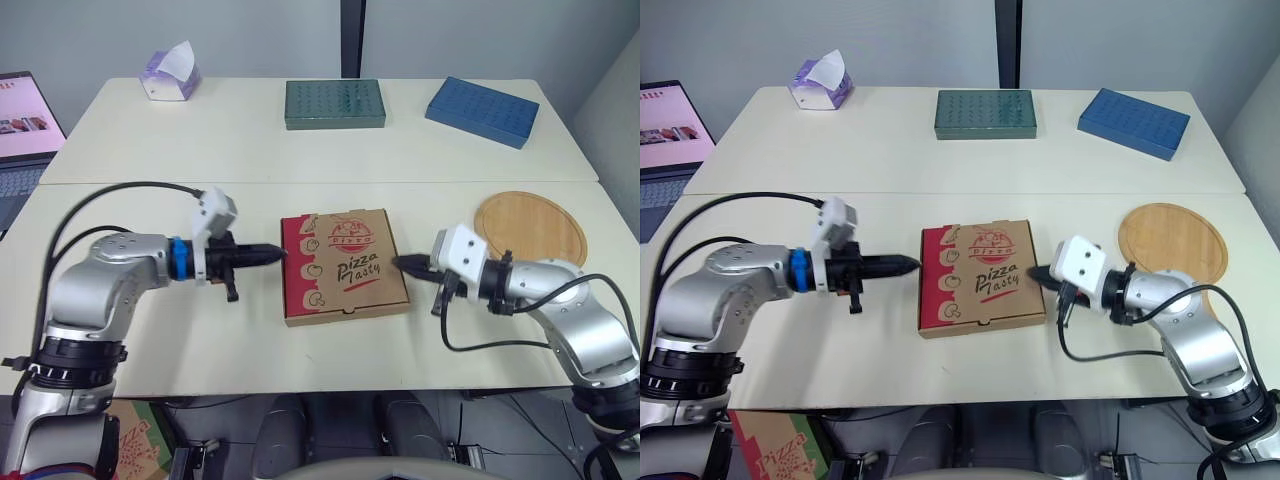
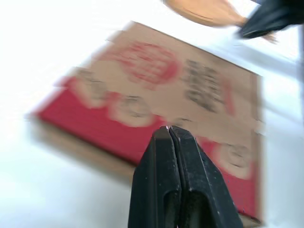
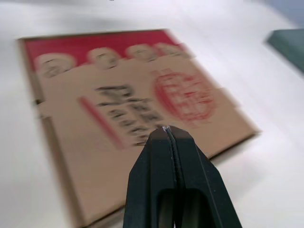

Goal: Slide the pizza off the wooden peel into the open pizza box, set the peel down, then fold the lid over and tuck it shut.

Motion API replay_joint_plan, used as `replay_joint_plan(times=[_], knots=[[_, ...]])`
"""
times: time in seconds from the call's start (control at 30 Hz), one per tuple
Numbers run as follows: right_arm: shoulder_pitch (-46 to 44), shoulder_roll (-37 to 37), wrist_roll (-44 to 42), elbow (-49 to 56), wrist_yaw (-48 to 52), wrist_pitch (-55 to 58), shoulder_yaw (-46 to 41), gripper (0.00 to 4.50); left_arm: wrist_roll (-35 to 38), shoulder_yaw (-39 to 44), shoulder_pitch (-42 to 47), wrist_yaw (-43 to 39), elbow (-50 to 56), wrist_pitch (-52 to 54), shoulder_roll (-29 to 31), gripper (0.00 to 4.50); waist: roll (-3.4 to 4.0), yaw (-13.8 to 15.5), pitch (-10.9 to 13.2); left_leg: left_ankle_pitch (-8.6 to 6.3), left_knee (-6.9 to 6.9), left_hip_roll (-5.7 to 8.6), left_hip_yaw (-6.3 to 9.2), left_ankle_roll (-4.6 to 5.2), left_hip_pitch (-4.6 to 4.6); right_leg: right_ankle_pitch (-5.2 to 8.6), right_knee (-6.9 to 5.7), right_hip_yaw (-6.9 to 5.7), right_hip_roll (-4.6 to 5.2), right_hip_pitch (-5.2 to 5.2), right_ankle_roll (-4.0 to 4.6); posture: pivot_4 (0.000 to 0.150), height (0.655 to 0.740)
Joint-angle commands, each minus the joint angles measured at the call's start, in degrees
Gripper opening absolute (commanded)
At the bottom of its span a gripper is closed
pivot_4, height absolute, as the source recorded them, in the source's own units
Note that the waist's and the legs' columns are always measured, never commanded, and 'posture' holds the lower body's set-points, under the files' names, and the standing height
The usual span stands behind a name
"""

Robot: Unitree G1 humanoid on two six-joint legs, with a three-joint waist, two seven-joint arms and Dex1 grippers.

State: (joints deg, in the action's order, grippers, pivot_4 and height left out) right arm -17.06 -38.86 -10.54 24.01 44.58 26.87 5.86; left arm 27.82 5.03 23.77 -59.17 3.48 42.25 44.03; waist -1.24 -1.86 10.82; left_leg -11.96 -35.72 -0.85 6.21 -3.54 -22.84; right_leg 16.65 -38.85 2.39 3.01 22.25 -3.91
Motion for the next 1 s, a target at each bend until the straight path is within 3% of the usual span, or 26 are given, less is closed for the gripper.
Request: replay_joint_plan(times=[0.03,0.2,0.37,0.53,0.8,1.0], knots=[[-1.08,-1.33,6.63,-5.98,-4.24,-2.91,0.22,0.02,-4.34,0.19,-0.94,5.27,-3.11,-3.41,-0.59,0.0,0.0,0.04,0.0,0.0,0.0,0.0,0.0,0.0,0.0,0.0,0.01,0.0,0.0,0.0,0.0,0.15,0.7279],[-0.07,-1.35,11.96,-11.4,-3.26,-6.19,5.85,0.02,-8.12,-4.86,-0.66,9.12,-6.54,-6.48,-6.28,0.0,0.0,0.33,0.0,0.0,0.04,0.06,-0.01,-0.01,-0.1,-0.12,0.1,0.0,0.06,0.04,0.21,0.15,0.7279],[1.86,0.0,9.43,-7.76,1.12,-5.36,8.16,0.02,-10.49,-8.94,4.02,9.13,-10.9,-9.33,-11.53,0.0,-0.04,0.22,0.03,0.0,0.01,0.07,0.0,-0.01,-0.11,-0.11,0.08,-0.01,0.06,0.03,0.15,0.15,0.7279],[3.0,0.11,8.76,-5.26,2.21,-3.89,7.78,0.02,-11.43,-10.12,6.41,7.8,-13.53,-10.61,-13.05,0.0,-0.04,-0.02,0.02,0.0,0.02,0.07,-0.01,-0.01,-0.09,-0.06,0.07,0.0,0.05,0.02,0.05,0.15,0.7279],[4.04,-2.42,9.76,-5.15,1.55,-4.92,5.07,0.02,-11.44,-8.51,2.33,5.88,-10.66,-9.73,-10.22,0.0,-0.04,0.0,0.03,0.0,0.02,0.07,-0.01,-0.01,-0.08,-0.06,0.08,0.0,0.06,0.02,0.05,0.15,0.7279],[8.69,-6.15,3.1,-1.29,4.0,-5.61,-5.98,0.02,-10.29,-2.06,-5.39,2.94,-5.33,-10.8,-0.3,0.0,-0.02,-0.15,0.04,0.0,0.07,0.04,0.0,-0.01,-0.06,-0.04,0.06,0.0,0.05,0.04,0.05,0.15,0.7279]])
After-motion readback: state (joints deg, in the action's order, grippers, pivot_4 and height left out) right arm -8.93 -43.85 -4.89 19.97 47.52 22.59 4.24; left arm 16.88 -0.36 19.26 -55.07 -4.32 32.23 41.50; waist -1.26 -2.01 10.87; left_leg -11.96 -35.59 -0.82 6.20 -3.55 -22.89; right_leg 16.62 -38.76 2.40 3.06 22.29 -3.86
